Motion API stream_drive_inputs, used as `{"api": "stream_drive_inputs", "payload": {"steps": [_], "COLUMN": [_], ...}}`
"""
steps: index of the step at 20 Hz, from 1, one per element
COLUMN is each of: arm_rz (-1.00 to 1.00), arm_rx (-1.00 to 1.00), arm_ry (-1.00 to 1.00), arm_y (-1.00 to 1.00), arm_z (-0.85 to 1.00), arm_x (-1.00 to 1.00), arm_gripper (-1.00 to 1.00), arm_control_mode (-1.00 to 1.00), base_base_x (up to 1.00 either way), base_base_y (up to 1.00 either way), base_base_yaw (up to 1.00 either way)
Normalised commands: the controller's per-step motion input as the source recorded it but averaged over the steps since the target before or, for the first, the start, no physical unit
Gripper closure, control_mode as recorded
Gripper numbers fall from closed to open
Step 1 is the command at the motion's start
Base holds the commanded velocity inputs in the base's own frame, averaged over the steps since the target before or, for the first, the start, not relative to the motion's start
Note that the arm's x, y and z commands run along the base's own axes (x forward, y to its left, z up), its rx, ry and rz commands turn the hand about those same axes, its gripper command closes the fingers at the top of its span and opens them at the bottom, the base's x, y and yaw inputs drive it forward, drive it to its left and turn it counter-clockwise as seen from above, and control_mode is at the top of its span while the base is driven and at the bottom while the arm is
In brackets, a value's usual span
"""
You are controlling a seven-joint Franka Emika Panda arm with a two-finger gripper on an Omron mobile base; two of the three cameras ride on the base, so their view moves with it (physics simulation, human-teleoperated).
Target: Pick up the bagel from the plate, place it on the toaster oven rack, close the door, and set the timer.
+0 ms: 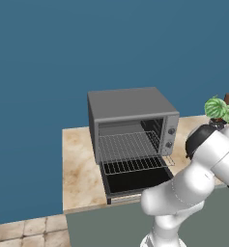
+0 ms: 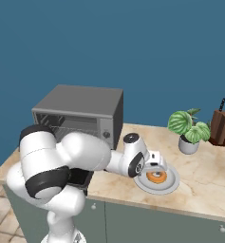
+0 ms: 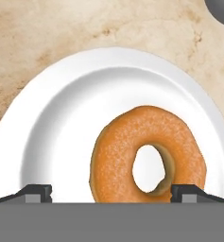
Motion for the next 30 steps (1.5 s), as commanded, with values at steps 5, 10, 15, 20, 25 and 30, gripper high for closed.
{"api": "stream_drive_inputs", "payload": {"steps": [5, 10, 15, 20, 25, 30], "arm_rz": [0.0, 0.0, 0.0, 0.0, 0.0, 0.0], "arm_rx": [-0.02, -0.03, -0.03, 0.0, 0.0, 0.0], "arm_ry": [-0.06, -0.06, -0.01, 0.0, 0.0, 0.0], "arm_y": [-0.05, -0.04, 0.0, -0.1, -0.11, 0.0], "arm_z": [-0.01, 0.0, -0.09, -0.23, -0.21, -0.16], "arm_x": [0.09, 0.12, 0.07, 0.0, 0.0, 0.0], "arm_gripper": [-1.0, -1.0, -1.0, -1.0, -1.0, 1.0], "arm_control_mode": [-1.0, -1.0, -1.0, -1.0, -1.0, -1.0], "base_base_x": [0.0, 0.0, 0.0, 0.0, 0.0, 0.0], "base_base_y": [0.0, 0.0, 0.0, 0.0, 0.0, 0.0], "base_base_yaw": [0.0, 0.0, 0.0, 0.0, 0.0, 0.0]}}
